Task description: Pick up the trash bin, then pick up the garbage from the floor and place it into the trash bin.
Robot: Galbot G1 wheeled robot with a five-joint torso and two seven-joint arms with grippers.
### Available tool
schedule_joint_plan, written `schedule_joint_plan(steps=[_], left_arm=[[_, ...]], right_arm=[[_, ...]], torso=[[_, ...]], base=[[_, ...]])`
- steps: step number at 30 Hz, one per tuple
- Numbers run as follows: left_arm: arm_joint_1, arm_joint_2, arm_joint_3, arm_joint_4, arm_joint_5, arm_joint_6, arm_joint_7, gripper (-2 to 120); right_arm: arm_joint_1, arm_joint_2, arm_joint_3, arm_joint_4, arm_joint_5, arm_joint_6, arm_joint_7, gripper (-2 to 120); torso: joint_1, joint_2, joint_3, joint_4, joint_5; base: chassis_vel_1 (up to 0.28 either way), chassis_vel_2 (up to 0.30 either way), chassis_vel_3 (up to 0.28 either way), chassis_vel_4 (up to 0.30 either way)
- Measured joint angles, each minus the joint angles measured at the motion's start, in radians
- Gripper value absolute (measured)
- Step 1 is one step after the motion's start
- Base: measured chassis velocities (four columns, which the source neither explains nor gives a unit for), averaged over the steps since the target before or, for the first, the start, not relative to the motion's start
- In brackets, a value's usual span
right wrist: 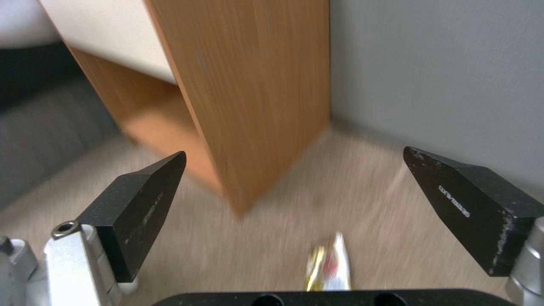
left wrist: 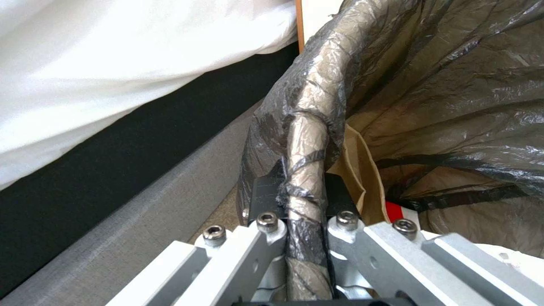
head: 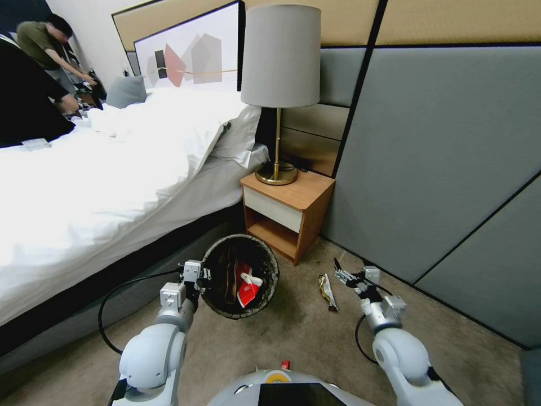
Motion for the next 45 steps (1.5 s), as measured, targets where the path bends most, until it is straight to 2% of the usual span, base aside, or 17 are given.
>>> schedule_joint_plan(steps=[3, 7, 11, 12, 24, 35, 45], left_arm=[[0.002, -0.003, 0.003, -0.004, 0.000, 0.000, 0.000, 1], [0.008, -0.004, 0.004, -0.010, 0.003, 0.000, 0.000, 1], [0.012, -0.005, 0.004, -0.013, 0.005, 0.000, 0.000, 1], [0.016, -0.006, 0.005, -0.017, 0.008, 0.000, 0.000, 1], [0.037, -0.009, 0.010, -0.040, 0.019, -0.003, 0.001, 1], [0.043, -0.009, 0.012, -0.047, 0.021, -0.004, 0.002, 1], [0.044, -0.012, 0.015, -0.047, 0.028, -0.006, 0.003, 1]], right_arm=[[0.054, -0.023, -0.022, -0.103, 0.025, -0.037, 0.002, 100], [0.100, -0.045, -0.047, -0.199, 0.028, -0.041, -0.006, 100], [0.121, -0.051, -0.059, -0.239, 0.033, -0.043, -0.012, 100], [0.144, -0.052, -0.072, -0.282, 0.035, -0.044, -0.021, 100], [0.305, 0.001, -0.154, -0.535, 0.029, -0.053, -0.043, 100], [0.373, 0.056, -0.186, -0.674, -0.030, -0.016, -0.037, 100], [0.377, 0.071, -0.193, -0.724, -0.046, 0.001, -0.036, 100]], torso=[[0.000, 0.000, 0.000, -0.0002, 0.0002], [0.000, 0.000, 0.000, -0.0002, 0.0002], [0.000, 0.000, 0.000, -0.0002, 0.0001], [0.000, 0.000, 0.000, -0.0002, 0.0001], [0.000, 0.000, 0.000, 0.0000, 0.0002], [0.000, 0.000, 0.000, -0.0001, 0.0001], [0.000, 0.000, 0.000, -0.0001, 0.0002]], base=[[0.000, 0.000, 0.000, 0.000], [0.000, 0.000, 0.000, 0.000], [0.000, 0.000, 0.000, 0.000], [0.000, 0.000, 0.000, 0.000], [0.000, 0.000, 0.000, 0.000], [0.000, 0.000, 0.000, 0.000], [0.000, 0.000, 0.000, 0.000]])
